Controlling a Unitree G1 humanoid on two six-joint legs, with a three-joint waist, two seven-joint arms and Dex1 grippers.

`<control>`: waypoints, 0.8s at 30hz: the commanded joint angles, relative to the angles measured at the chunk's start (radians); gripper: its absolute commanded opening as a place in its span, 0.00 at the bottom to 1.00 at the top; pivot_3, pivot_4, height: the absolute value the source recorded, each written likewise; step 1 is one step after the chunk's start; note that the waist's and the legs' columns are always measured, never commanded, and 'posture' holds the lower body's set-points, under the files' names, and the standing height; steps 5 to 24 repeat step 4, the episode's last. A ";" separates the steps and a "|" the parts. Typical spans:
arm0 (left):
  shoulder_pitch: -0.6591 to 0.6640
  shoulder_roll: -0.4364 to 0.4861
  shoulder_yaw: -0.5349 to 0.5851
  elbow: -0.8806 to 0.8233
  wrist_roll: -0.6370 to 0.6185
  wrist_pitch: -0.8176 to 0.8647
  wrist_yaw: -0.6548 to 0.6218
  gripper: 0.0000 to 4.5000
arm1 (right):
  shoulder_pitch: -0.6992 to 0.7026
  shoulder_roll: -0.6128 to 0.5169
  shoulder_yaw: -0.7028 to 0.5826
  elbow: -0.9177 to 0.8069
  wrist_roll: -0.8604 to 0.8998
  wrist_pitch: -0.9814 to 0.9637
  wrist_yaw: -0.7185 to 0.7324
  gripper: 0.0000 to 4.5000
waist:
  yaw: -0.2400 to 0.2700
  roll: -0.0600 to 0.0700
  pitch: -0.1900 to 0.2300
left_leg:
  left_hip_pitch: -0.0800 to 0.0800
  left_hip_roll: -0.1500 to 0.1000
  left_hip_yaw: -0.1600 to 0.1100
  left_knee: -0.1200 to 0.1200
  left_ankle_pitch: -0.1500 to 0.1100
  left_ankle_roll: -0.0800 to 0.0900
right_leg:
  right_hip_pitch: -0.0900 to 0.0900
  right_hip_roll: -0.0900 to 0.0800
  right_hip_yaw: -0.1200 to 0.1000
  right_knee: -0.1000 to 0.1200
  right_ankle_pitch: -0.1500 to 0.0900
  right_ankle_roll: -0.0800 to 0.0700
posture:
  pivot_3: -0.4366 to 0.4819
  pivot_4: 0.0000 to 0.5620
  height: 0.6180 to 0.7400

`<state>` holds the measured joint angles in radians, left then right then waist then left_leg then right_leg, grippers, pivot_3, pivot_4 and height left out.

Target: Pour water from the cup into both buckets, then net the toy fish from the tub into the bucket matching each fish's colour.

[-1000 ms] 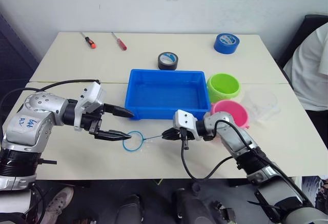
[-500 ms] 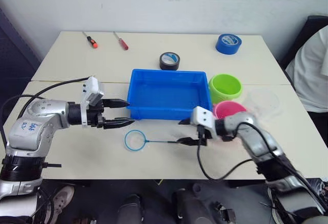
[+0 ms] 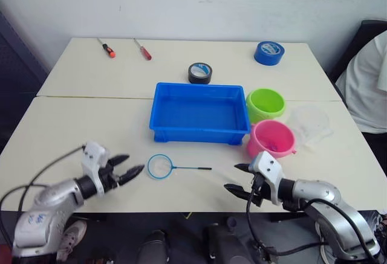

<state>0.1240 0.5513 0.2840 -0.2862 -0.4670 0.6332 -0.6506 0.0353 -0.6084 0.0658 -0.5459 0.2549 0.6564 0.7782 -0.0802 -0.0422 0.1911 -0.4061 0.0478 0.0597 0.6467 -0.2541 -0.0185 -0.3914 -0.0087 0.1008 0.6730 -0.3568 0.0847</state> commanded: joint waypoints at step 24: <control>0.017 -0.014 0.011 -0.027 -0.012 -0.046 0.011 0.87 | 0.008 -0.014 -0.021 -0.018 0.012 -0.044 -0.022 0.81 | 0.000 0.000 0.000 | 0.002 0.000 0.000 -0.001 0.000 0.000 | 0.002 0.000 0.000 -0.001 0.000 0.000 | 0.48 0.27 0.95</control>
